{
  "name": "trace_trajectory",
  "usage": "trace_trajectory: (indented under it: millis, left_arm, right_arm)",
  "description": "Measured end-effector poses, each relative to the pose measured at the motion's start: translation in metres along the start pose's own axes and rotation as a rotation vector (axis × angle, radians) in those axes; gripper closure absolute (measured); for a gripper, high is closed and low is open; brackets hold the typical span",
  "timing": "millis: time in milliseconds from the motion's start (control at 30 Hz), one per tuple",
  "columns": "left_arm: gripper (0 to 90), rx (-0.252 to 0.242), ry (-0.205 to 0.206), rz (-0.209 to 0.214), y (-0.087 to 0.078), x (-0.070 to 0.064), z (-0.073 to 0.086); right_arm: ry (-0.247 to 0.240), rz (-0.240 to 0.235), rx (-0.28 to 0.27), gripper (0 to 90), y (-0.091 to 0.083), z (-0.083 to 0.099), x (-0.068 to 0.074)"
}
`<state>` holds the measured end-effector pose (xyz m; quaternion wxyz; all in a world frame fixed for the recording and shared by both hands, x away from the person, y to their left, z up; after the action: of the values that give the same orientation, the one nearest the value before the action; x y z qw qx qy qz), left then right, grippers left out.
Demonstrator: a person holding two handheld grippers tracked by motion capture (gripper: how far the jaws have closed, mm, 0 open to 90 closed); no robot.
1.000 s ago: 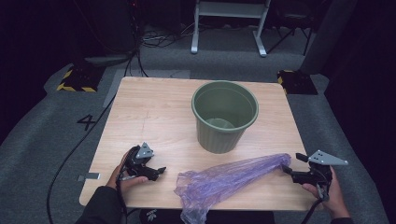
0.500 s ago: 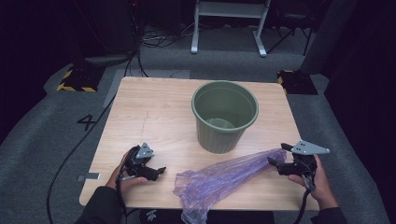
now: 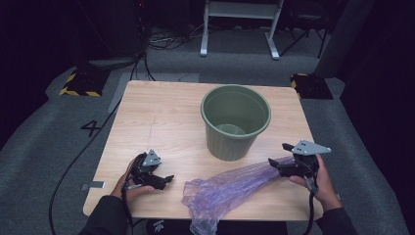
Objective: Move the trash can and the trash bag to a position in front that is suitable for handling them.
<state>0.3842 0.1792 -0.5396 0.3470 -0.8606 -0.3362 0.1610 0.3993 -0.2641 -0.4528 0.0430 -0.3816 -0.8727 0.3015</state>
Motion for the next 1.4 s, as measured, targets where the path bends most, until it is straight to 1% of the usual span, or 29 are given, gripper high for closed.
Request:
trace_trajectory:
  millis: [67,100,133,167,200,267,367,433,467,533,567,600,633,700,767,800,833,967,1000,1100,1167,1233,1333,1400]
  left_arm:
    - [11.3,0.001,0.0,0.0,0.0,0.0,0.0]
    - [11.3,0.001,0.0,0.0,0.0,0.0,0.0]
    - [11.3,0.001,0.0,0.0,0.0,0.0,0.0]
    - [11.3,0.001,0.0,0.0,0.0,0.0,0.0]
    - [11.3,-0.001,0.0,0.0,0.0,0.0,0.0]
    - [11.3,0.0,0.0,0.0,0.0,0.0,0.0]
    - [11.3,0.0,0.0,0.0,0.0,0.0,0.0]
    - [11.3,0.0,0.0,0.0,0.0,0.0,0.0]
    - [11.3,0.0,0.0,0.0,0.0,0.0,0.0]
    - [11.3,0.0,0.0,0.0,0.0,0.0,0.0]
    - [11.3,0.0,0.0,0.0,0.0,0.0,0.0]
    - [11.3,0.0,0.0,0.0,0.0,0.0,0.0]
    - [11.3,0.0,0.0,0.0,0.0,0.0,0.0]
    - [11.3,0.002,-0.002,-0.003,0.0,0.0,0.0]
    - [11.3,0.0,-0.003,-0.003,0.0,0.0,0.0]
    - [11.4,0.0,-0.002,-0.003,0.0,0.0,0.0]
    - [11.4,0.0,-0.002,-0.003,0.0,0.0,0.0]
    - [11.4,0.0,-0.002,-0.003,0.0,0.0,0.0]
    - [11.4,0.0,-0.002,-0.003,0.0,0.0,0.0]
    - [11.4,0.0,-0.002,-0.004,0.0,0.0,0.0]
    - [11.4,0.0,-0.003,-0.004,0.0,0.0,0.0]
    - [11.5,0.0,-0.003,-0.004,0.0,0.0,0.0]
    - [11.8,0.002,-0.001,-0.009,-0.001,0.0,0.0]
    - [12.0,0.001,-0.006,-0.012,-0.001,-0.001,0.0]
  right_arm:
    - [-0.011,-0.004,0.0,20.0,0.006,-0.006,0.004]
    - [-0.011,-0.004,0.0,20.0,0.006,-0.006,0.004]
    - [-0.019,-0.017,-0.007,19.6,0.013,-0.015,0.008]
    - [-0.019,-0.017,-0.007,19.6,0.013,-0.015,0.008]
    - [-0.026,-0.019,-0.005,19.6,0.02,-0.021,0.011]
    - [-0.032,-0.029,-0.001,19.3,0.028,-0.027,0.014]
    - [-0.034,-0.05,0.003,19.3,0.037,-0.033,0.018]
    - [-0.037,-0.053,0.005,19.1,0.04,-0.035,0.02]
    - [-0.051,-0.051,0.014,18.9,0.047,-0.038,0.023]
    - [-0.052,-0.067,0.019,18.9,0.053,-0.04,0.026]
    - [-0.052,-0.067,0.019,18.9,0.053,-0.04,0.026]
    - [-0.065,-0.064,0.035,16.6,0.059,-0.041,0.029]
    - [-0.073,-0.055,0.043,16.5,0.061,-0.041,0.029]
    - [-0.073,-0.049,0.053,16.7,0.066,-0.042,0.03]
    - [-0.065,-0.052,0.047,16.8,0.068,-0.042,0.03]
    - [-0.049,-0.052,0.038,17.5,0.072,-0.045,0.03]
    - [-0.044,-0.049,0.039,17.4,0.073,-0.046,0.03]
    - [-0.044,-0.034,0.037,17.4,0.077,-0.05,0.032]
    - [-0.046,-0.038,0.034,17.4,0.079,-0.052,0.033]
    - [-0.05,-0.04,0.03,17.6,0.08,-0.053,0.035]
    - [-0.056,-0.041,0.013,18.9,0.075,-0.054,0.036]
    - [-0.059,-0.038,-0.01,19.4,0.065,-0.053,0.035]
    - [-0.07,-0.018,-0.023,20.4,0.046,-0.047,0.033]
    - [-0.061,-0.005,-0.036,22.2,0.032,-0.04,0.03]
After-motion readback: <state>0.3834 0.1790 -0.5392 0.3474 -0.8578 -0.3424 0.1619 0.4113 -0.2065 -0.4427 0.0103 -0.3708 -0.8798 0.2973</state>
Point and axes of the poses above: each handheld gripper's, and its own axes: y roughly forward along the jaws, z roughly out of its underside, x roughly to its left, the point moved 5 cm from there along y, roughly forward along the jaws, and after that the axes turned 3 degrees about -y, right-handed, at the moved point
